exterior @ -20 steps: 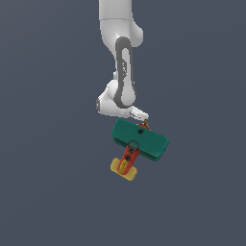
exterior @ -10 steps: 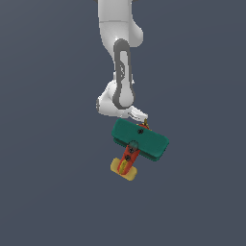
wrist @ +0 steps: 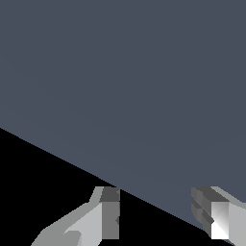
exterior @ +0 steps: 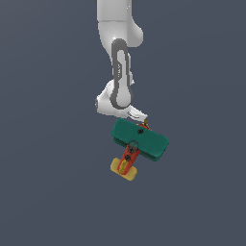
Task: Pick up the object and move it to a goal position.
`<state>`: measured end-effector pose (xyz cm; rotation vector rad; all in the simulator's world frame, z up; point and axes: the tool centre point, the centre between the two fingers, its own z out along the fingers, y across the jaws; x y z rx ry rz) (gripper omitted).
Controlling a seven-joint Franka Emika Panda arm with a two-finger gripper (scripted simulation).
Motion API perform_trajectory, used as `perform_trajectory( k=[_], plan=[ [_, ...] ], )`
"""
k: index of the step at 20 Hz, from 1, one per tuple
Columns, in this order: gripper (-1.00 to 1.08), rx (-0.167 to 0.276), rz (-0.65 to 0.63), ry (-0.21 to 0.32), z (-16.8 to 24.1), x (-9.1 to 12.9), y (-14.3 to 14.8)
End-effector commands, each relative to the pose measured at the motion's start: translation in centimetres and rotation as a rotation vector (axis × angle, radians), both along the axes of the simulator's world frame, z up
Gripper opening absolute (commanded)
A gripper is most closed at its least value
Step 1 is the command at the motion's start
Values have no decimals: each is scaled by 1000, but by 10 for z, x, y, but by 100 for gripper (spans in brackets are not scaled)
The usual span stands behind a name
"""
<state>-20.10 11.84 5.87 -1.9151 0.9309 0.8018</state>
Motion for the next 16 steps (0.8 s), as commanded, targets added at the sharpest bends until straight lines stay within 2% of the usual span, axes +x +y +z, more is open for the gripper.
perform_trajectory(
  k=[1,7,16],
  plan=[
    [28,9,-14,-23,1,4,-2],
    [28,38,-65,-104,7,16,-8],
    [28,73,-170,-267,20,41,-25]
  ],
)
